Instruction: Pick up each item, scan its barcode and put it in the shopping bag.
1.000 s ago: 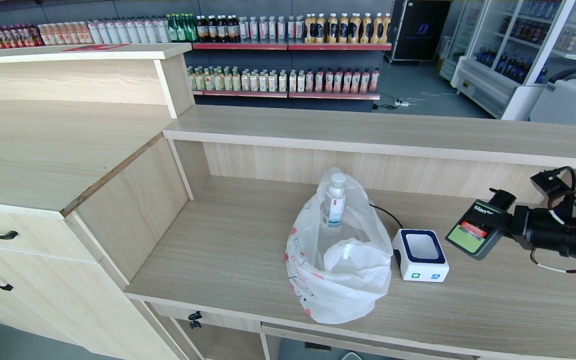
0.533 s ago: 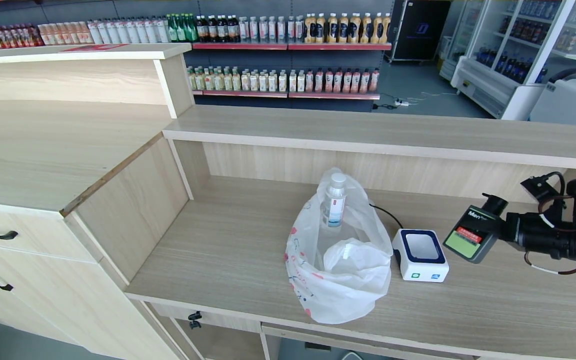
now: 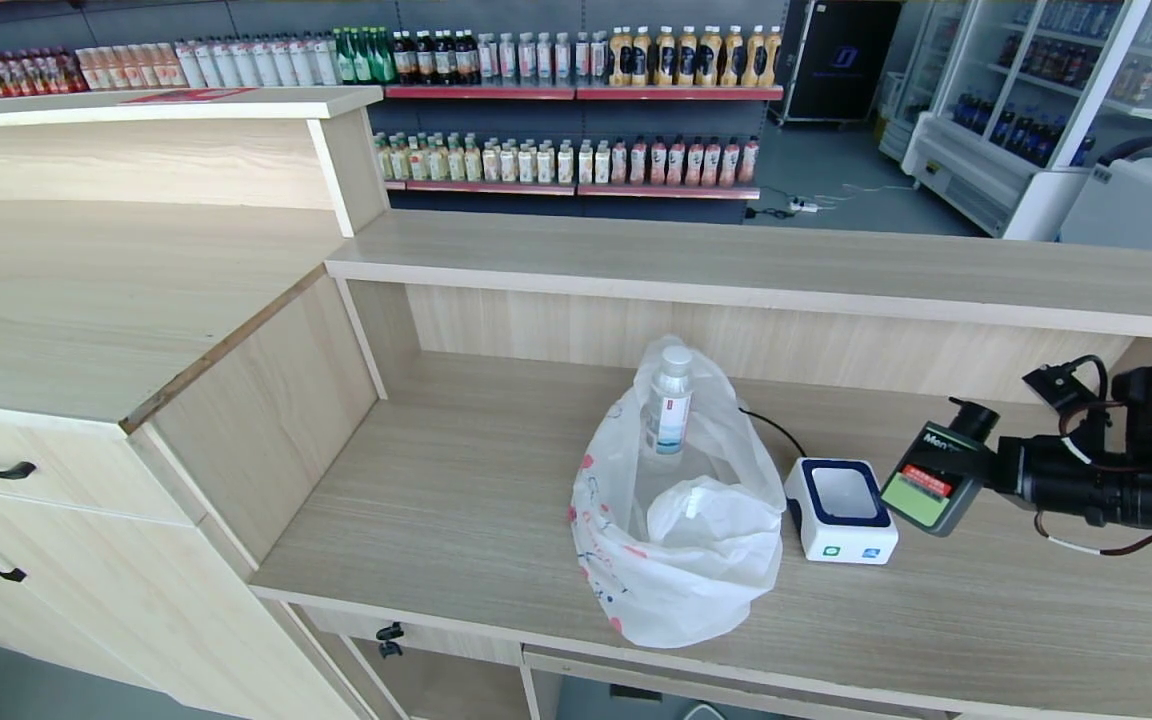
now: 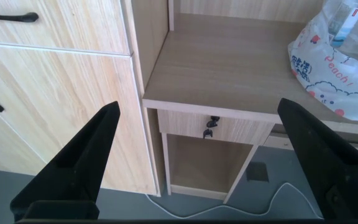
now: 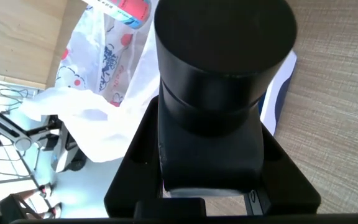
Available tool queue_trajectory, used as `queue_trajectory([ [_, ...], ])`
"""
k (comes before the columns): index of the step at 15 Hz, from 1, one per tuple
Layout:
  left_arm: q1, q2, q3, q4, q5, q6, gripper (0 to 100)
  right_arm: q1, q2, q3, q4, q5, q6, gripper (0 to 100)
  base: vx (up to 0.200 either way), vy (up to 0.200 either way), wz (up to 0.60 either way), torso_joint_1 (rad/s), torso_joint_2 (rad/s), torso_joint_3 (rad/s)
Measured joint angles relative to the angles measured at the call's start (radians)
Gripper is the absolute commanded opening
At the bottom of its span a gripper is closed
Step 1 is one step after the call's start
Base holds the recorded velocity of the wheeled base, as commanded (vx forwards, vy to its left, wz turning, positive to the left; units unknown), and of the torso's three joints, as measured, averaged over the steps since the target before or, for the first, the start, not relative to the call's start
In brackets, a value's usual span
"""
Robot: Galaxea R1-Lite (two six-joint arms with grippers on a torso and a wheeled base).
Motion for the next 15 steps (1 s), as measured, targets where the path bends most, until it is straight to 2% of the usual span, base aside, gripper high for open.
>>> queue_trajectory([
  [10, 0.000, 0.000, 0.000, 0.000, 0.000, 0.000, 100, 0.001, 0.017, -0.005, 0.000, 0.003, -0.030, 0, 0.000, 0.000, 0.00, 0.000, 0.00, 0.000],
  [15, 0.000, 0.000, 0.000, 0.000, 0.000, 0.000, 100, 0.001, 0.042, -0.048, -0.004, 0.003, -0.033, 0, 0.000, 0.000, 0.00, 0.000, 0.00, 0.000],
])
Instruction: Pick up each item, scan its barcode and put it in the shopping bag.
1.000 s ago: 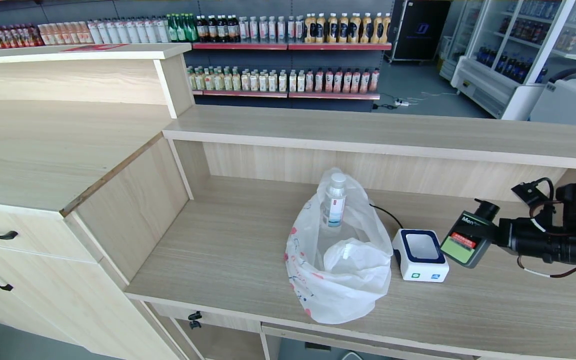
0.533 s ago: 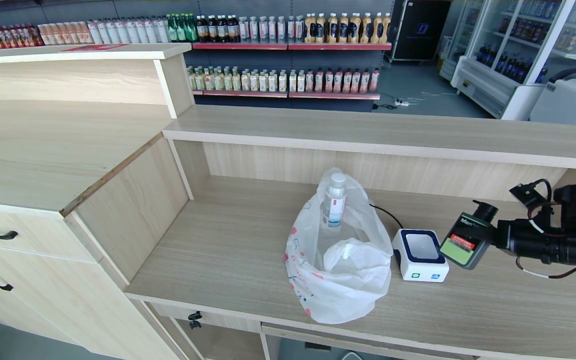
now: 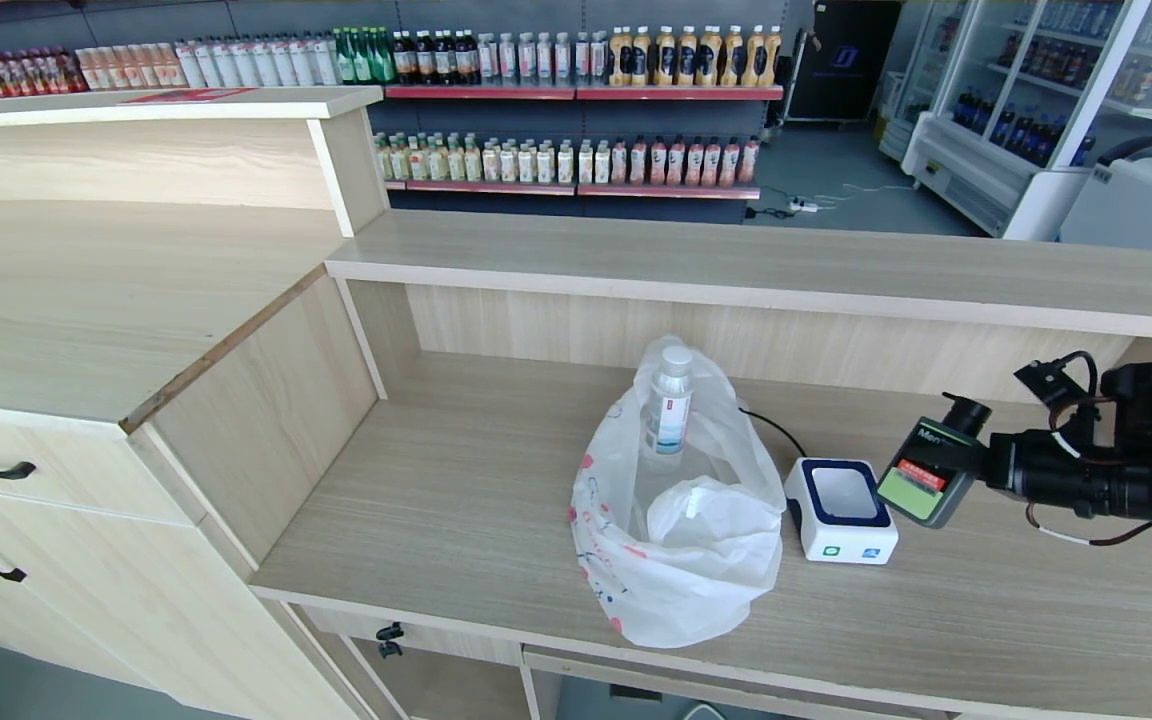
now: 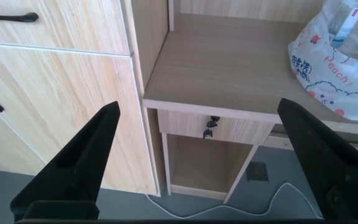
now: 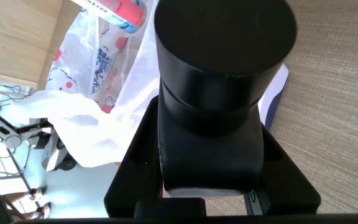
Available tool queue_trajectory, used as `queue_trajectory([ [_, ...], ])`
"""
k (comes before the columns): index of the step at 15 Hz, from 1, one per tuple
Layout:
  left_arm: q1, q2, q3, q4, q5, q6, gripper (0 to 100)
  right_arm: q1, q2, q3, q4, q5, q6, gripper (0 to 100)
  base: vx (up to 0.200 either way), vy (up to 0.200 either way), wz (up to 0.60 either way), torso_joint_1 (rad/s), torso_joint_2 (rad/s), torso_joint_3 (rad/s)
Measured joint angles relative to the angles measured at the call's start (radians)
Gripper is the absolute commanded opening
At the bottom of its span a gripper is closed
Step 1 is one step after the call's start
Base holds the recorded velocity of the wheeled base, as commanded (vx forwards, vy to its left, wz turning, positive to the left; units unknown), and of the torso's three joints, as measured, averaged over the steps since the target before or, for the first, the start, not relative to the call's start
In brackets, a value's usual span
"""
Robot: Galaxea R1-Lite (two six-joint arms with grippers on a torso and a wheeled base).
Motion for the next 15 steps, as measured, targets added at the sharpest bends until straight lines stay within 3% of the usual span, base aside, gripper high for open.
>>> queue_trajectory([
  [15, 0.000, 0.000, 0.000, 0.000, 0.000, 0.000, 100, 0.049, 0.035, -0.021, -0.059, 0.007, 0.004, 0, 0.000, 0.000, 0.00, 0.000, 0.00, 0.000],
])
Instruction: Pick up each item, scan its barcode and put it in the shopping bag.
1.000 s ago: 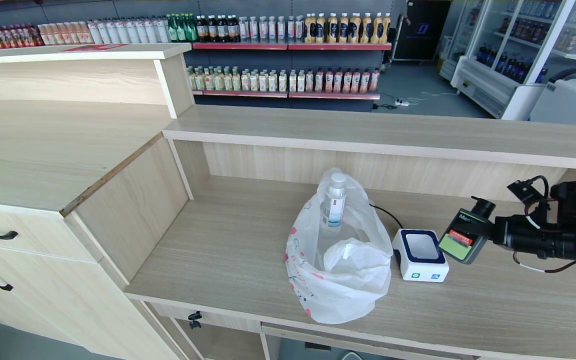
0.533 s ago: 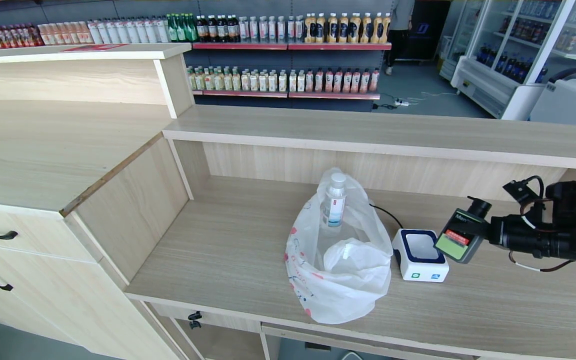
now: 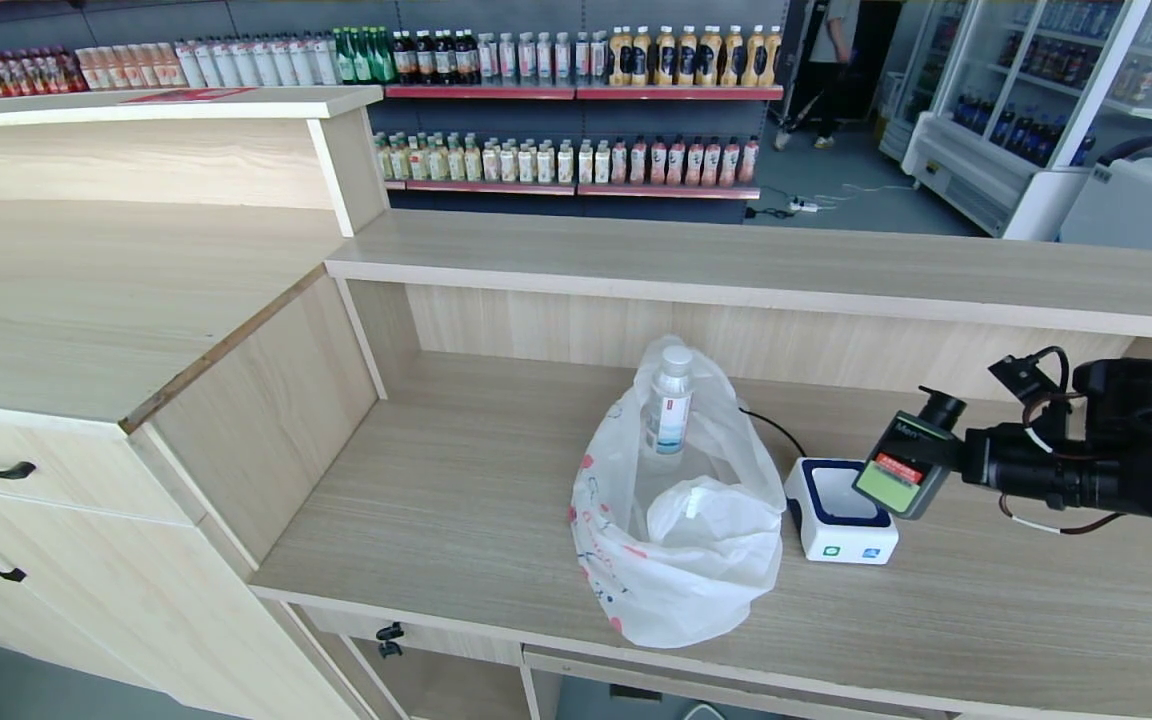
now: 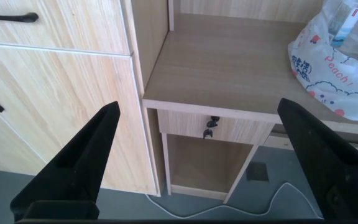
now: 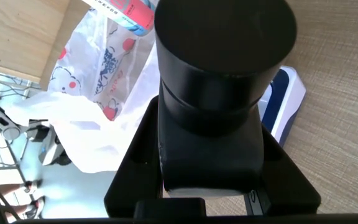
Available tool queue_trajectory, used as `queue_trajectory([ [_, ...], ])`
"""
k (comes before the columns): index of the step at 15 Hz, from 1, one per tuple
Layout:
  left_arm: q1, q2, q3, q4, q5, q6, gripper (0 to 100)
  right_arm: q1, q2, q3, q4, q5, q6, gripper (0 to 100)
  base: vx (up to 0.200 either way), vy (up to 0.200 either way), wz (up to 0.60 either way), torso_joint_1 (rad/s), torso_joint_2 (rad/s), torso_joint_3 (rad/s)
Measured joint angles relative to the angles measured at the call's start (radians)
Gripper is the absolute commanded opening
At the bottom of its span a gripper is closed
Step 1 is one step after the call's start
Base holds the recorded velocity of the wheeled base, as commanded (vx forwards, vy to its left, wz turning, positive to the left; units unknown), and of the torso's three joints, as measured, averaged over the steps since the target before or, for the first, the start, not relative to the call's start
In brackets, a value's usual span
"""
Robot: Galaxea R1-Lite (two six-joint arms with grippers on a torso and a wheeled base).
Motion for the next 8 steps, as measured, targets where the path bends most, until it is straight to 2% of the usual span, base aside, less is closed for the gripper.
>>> queue_trajectory([
  [8, 0.000, 0.000, 0.000, 0.000, 0.000, 0.000, 100, 0.007, -0.004, -0.006, 0.007, 0.000, 0.000, 0, 0.000, 0.000, 0.00, 0.000, 0.00, 0.000],
])
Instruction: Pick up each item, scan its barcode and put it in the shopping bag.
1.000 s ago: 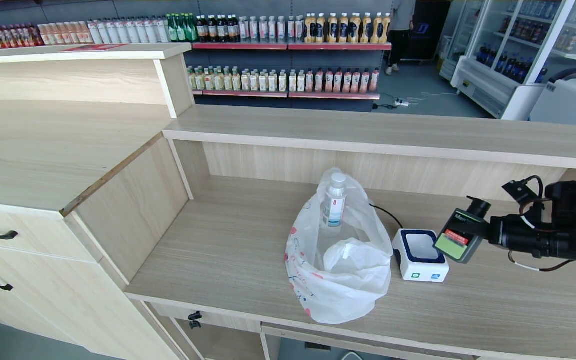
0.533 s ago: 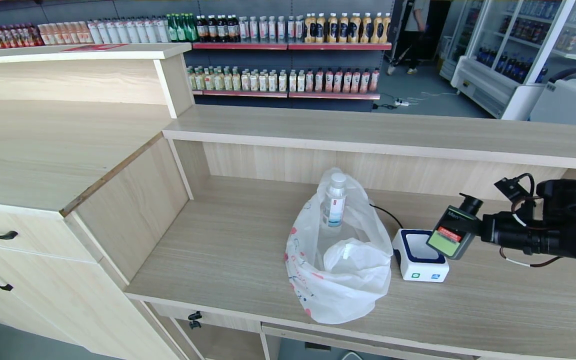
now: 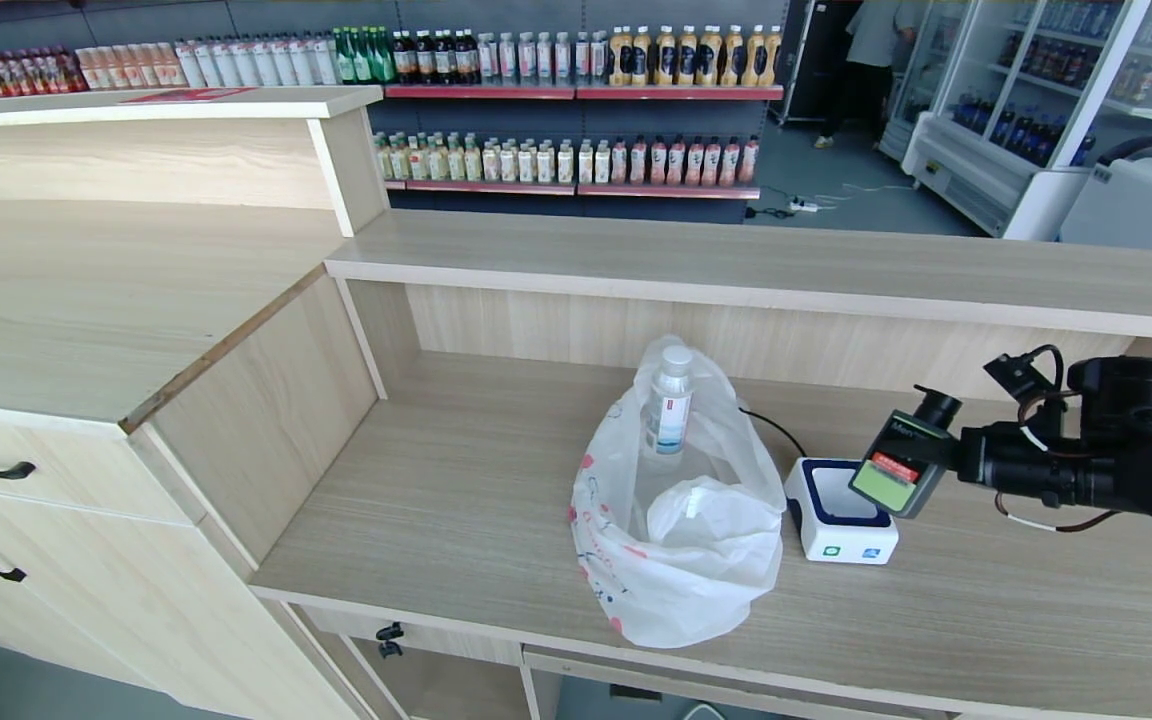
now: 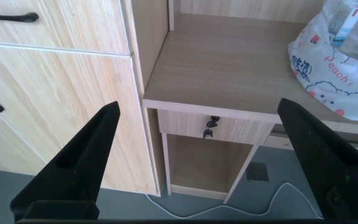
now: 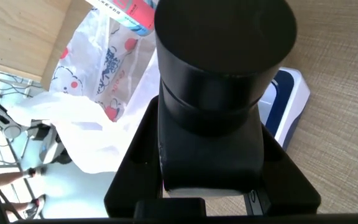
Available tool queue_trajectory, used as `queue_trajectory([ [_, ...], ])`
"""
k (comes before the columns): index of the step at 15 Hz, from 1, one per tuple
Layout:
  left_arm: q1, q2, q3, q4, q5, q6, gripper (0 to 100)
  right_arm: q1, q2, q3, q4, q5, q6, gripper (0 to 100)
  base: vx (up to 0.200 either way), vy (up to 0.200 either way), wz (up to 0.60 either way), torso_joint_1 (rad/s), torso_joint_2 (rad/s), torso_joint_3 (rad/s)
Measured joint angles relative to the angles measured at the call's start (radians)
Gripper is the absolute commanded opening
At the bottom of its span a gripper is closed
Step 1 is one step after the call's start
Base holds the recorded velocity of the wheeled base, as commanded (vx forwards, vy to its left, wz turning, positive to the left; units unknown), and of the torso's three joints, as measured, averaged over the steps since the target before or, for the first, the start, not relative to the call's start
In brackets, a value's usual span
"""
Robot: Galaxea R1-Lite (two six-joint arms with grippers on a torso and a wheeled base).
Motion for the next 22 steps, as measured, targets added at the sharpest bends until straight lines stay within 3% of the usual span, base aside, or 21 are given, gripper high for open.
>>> queue_trajectory([
  [3, 0.000, 0.000, 0.000, 0.000, 0.000, 0.000, 100, 0.001, -0.124, 0.053, -0.001, -0.027, -0.111, 0, 0.000, 0.000, 0.00, 0.000, 0.00, 0.000],
  [7, 0.000, 0.000, 0.000, 0.000, 0.000, 0.000, 100, 0.004, -0.373, 0.196, 0.023, -0.366, -0.548, 0, 0.000, 0.000, 0.00, 0.000, 0.00, 0.000],
  [11, 0.000, 0.000, 0.000, 0.000, 0.000, 0.000, 100, 0.054, -0.479, 0.240, -0.008, -0.420, -0.579, 0, 0.000, 0.000, 0.60, 0.002, 0.00, 0.005],
  [16, 0.000, 0.000, 0.000, 0.000, 0.000, 0.000, 100, 0.126, -0.446, 0.240, -0.050, -0.408, -0.552, 0, 0.000, 0.000, 0.24, 0.000, 0.00, 0.000],
  [22, 0.000, 0.000, 0.000, 0.000, 0.000, 0.000, 100, 0.165, -0.330, 0.234, -0.056, -0.223, -0.524, 0, 0.000, 0.000, 0.00, 0.000, 0.00, 0.000],
])
